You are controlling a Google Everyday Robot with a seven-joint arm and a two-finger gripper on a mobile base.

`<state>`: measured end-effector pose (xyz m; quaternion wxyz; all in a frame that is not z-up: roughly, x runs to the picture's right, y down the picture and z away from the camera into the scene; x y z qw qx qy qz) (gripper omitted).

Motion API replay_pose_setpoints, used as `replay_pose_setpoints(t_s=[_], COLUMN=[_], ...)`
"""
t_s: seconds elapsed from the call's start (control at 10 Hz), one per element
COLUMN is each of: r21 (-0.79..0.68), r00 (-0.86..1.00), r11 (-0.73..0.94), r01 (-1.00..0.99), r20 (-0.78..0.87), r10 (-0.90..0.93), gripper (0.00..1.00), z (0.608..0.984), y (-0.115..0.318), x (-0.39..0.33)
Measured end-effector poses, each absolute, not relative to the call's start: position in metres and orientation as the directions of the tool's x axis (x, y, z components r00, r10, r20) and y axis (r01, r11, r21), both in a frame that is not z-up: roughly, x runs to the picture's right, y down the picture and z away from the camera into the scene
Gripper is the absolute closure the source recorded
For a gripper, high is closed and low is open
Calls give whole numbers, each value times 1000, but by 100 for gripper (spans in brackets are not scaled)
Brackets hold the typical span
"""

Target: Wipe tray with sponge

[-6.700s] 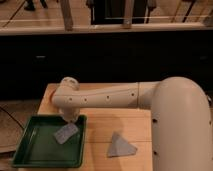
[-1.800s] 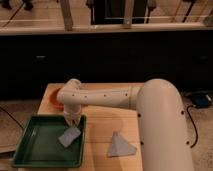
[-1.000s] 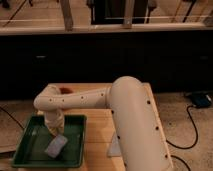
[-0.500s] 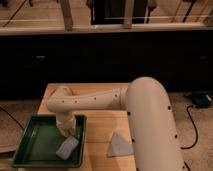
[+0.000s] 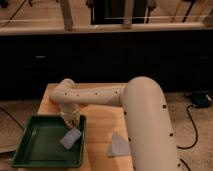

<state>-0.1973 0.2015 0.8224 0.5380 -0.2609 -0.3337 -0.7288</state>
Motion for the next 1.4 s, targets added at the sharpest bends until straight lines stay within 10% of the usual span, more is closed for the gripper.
replay_pose_setpoints(t_s=[0.6, 1.4], r21=[345, 221], r00=[-459, -313], r11=[-306, -225], r01=[887, 949], r20=[717, 737], r10=[-524, -599], gripper=[100, 100], z=[803, 820], y=[238, 206], x=[-276, -174])
